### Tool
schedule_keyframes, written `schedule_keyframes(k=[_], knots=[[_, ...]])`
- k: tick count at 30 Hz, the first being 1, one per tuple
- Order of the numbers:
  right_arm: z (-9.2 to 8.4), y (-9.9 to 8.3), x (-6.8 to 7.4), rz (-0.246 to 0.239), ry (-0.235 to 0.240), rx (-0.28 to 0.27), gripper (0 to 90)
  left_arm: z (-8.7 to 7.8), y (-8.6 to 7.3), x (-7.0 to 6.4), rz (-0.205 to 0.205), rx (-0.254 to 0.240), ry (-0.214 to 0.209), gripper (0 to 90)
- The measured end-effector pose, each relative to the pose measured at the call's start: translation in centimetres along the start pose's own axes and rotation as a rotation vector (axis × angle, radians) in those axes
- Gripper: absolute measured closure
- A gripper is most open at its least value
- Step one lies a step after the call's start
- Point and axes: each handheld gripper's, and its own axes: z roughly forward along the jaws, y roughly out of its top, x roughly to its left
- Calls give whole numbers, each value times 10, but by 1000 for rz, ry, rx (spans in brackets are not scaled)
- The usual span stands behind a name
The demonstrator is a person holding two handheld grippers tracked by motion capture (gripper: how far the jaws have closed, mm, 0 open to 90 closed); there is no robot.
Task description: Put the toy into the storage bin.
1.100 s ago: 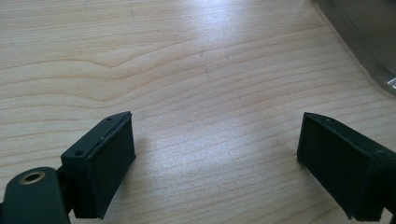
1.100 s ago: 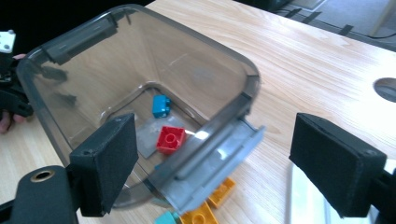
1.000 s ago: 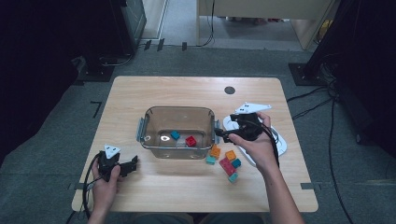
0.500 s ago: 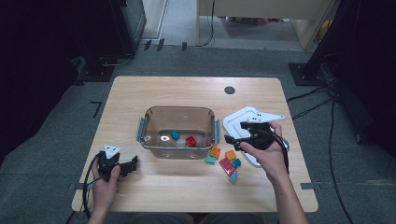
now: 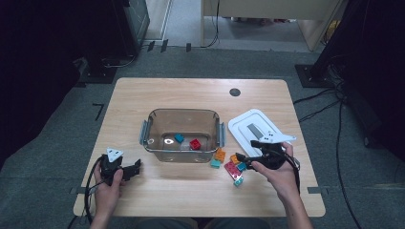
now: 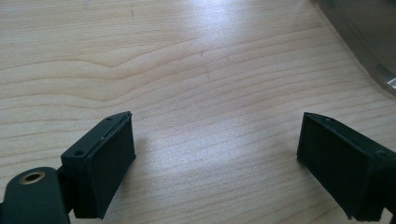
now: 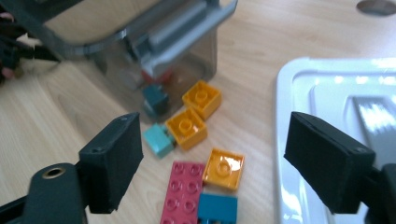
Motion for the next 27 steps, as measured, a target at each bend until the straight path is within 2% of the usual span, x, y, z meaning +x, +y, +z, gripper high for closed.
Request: schedule_keyframes(k=[3, 10, 14, 17, 24, 27], knots=[[1, -13, -1, 8, -2, -1, 259, 0, 0, 0, 0, 0, 0, 110], [6, -42, -1, 40, 38, 18, 365, 0, 0, 0, 0, 0, 0, 110], [5, -53, 8, 4, 55, 42, 386, 0, 0, 0, 0, 0, 0, 110], [3, -59, 14, -3, 70, 52, 399, 0, 0, 0, 0, 0, 0, 110], [5, -71, 27, -32, 68, 85, 426, 0, 0, 0, 0, 0, 0, 110], [9, -76, 31, -39, 58, 102, 470, 0, 0, 0, 0, 0, 0, 110]])
